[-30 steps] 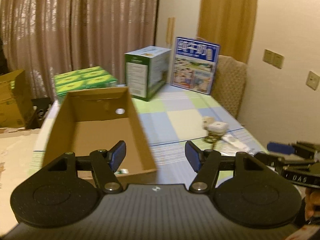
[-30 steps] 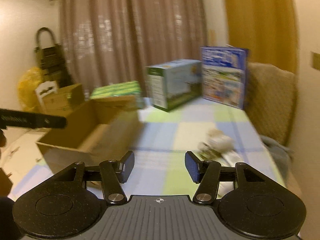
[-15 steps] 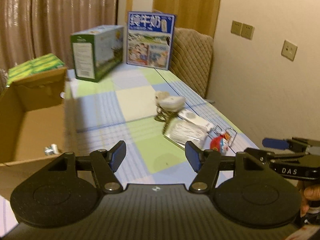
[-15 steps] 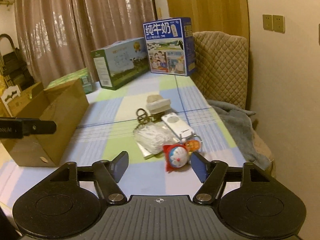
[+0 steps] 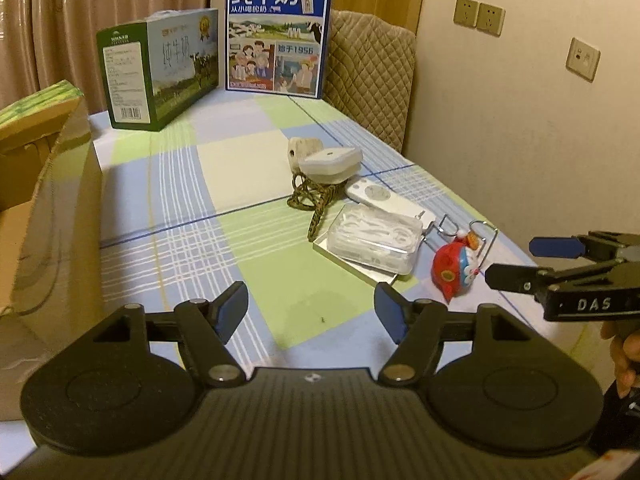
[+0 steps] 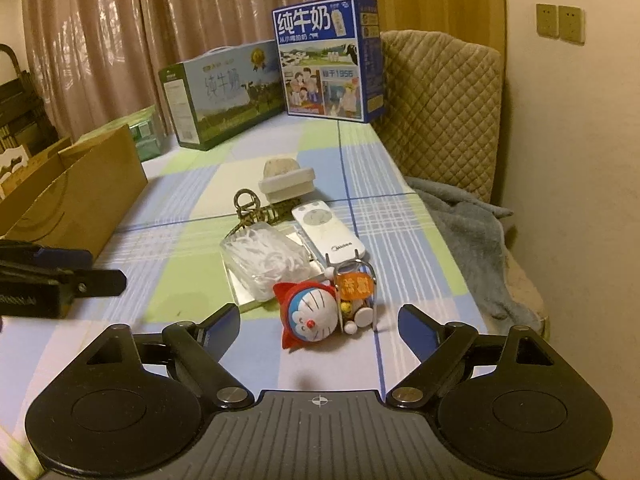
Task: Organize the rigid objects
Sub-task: 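Grasp the red Doraemon figure with the right gripper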
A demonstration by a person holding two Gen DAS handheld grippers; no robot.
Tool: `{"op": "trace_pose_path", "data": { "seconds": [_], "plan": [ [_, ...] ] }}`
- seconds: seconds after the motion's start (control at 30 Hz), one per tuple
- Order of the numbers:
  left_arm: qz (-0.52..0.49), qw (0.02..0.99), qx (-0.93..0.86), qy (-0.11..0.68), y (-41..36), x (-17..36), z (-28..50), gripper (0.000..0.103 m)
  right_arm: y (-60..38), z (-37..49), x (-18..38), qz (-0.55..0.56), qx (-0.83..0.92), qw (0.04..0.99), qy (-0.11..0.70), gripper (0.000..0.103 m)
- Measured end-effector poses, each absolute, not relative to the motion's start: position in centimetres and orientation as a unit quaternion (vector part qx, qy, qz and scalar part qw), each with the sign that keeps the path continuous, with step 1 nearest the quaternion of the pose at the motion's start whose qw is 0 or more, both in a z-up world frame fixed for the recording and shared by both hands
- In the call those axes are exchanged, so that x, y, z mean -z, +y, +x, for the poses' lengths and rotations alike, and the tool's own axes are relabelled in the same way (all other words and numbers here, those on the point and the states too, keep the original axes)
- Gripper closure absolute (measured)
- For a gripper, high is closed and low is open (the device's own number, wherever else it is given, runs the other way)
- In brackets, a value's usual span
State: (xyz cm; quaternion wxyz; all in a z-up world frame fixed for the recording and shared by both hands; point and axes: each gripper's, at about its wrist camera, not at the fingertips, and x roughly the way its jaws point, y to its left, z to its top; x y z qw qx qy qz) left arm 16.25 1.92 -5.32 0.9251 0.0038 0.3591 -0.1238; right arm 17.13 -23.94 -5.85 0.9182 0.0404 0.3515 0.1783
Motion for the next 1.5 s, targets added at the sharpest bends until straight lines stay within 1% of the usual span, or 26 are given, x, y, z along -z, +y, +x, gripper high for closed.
{"op": "trace_pose_path", "data": {
  "seconds": [0.17,0.2,0.3,0.4,0.7,0.77,0.8,0.97,1.03,1.17,1.3,1.4,1.5],
  "plan": [
    [-0.002,0.92,0.121,0.373,2.3,6.7,17.4,0.037,-23.1,17.9,6.7,0.063,-0.194,0.906,0.372,0.02],
    [0.0,0.92,0.121,0.373,2.3,6.7,17.5,0.037,-22.9,18.1,6.9,0.065,-0.196,0.903,0.376,0.021],
    [0.001,0.92,0.119,0.373,2.5,6.9,18.0,0.037,-22.3,18.7,7.2,0.072,-0.201,0.898,0.385,0.033],
    [-0.007,0.919,0.119,0.375,2.7,7.1,18.4,0.037,-21.8,19.4,7.7,0.077,-0.194,0.895,0.394,0.037],
    [-0.024,0.918,0.12,0.376,3.3,6.9,18.4,0.037,-22.2,21.4,8.5,0.172,-0.113,0.892,0.402,0.038],
    [-0.025,0.918,0.12,0.377,3.4,6.9,18.4,0.037,-22.2,21.5,8.4,0.18,-0.098,0.894,0.399,0.043],
    [-0.026,0.918,0.119,0.378,3.5,6.9,18.5,0.037,-22.2,21.6,8.3,0.178,-0.091,0.895,0.399,0.051],
    [-0.032,0.918,0.118,0.378,3.7,6.8,18.4,0.037,-21.9,21.2,7.8,0.15,-0.093,0.899,0.4,0.056],
    [-0.031,0.918,0.118,0.376,3.7,6.7,18.3,0.037,-21.6,20.7,7.5,0.133,-0.109,0.901,0.399,0.065],
    [-0.034,0.918,0.118,0.377,3.8,6.7,18.1,0.037,-20.4,19.4,6.8,0.076,-0.168,0.898,0.4,0.071],
    [-0.036,0.919,0.122,0.374,3.9,6.6,17.8,0.037,-19.5,17.7,6.7,0.025,-0.218,0.886,0.408,0.079],
    [-0.037,0.918,0.124,0.374,3.8,6.5,17.7,0.037,-19.6,16.7,7.1,0.006,-0.21,0.885,0.415,0.079],
    [-0.038,0.918,0.125,0.374,3.7,6.5,17.6,0.037,-20.2,16.4,7.3,0.029,-0.194,0.887,0.417,0.077]
  ]
}}
